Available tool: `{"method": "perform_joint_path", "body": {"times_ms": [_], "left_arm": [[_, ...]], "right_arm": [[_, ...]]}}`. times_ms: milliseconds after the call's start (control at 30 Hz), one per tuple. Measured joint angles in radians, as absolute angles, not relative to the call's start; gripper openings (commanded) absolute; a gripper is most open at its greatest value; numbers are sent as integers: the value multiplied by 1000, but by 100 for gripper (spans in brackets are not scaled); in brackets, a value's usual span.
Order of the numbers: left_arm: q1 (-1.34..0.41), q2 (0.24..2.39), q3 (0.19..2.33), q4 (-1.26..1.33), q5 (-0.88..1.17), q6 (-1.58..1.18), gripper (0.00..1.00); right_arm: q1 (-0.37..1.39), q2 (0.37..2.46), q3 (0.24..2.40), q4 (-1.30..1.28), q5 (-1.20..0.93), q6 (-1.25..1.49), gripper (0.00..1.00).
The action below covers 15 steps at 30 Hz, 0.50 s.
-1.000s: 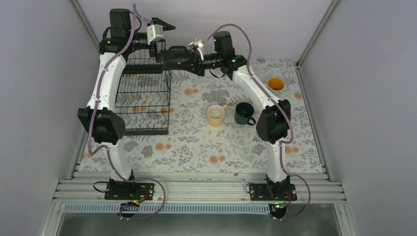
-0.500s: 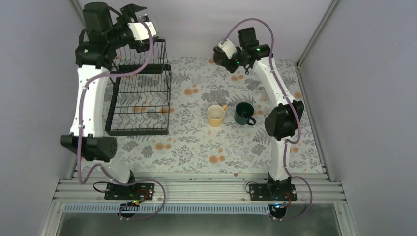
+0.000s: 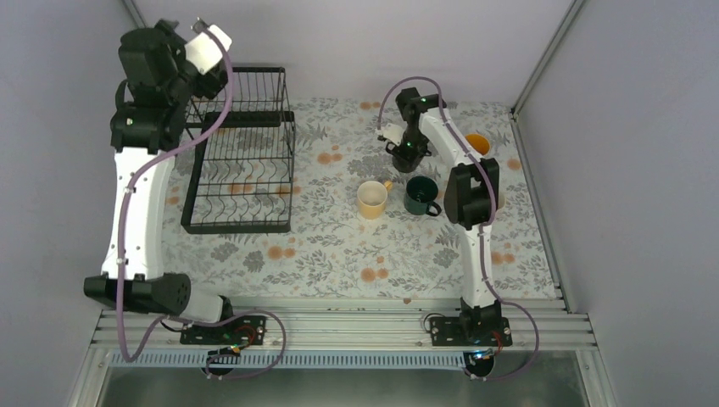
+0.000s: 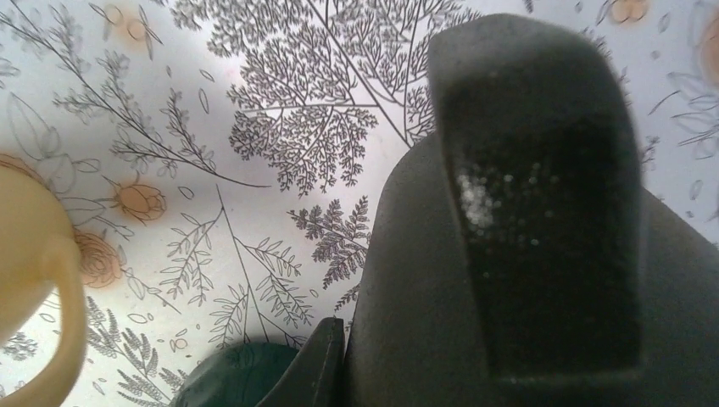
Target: Unload the cups from the dish rack
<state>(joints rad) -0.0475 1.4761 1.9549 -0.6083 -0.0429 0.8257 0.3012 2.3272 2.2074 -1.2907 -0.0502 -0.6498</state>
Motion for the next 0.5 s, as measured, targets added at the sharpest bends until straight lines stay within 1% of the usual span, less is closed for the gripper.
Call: {"method": "perform_joint_path", "body": {"times_ms": [67, 133, 167, 233, 400, 433, 467, 500], "left_arm": [[-46, 1412, 1849, -614, -37, 772, 100], [-42, 1358, 1754, -614, -14, 731, 100], [-35, 1325, 1690, -609, 9, 706, 100], [-19, 1277, 1598, -608, 55, 667, 100], [52, 1210, 1456, -603, 233, 602, 100], [65, 1203, 1435, -596, 262, 595, 100], [73, 1195, 1413, -590, 284, 591, 100], [83, 1184, 1382, -582, 308, 588, 100]], "right_arm": [[301, 2343, 2203, -1296, -37, -651, 3], [301, 2346, 2194, -1296, -31, -651, 6], [301, 2346, 2193, -1300, -29, -650, 10], [301, 2346, 2193, -1301, -25, -648, 26], [301, 2346, 2199, -1263, -8, -626, 40], [301, 2345, 2199, -1255, -8, -625, 45], [301, 2344, 2199, -1246, -9, -622, 53], [301, 2341, 2198, -1238, -9, -618, 80]]}}
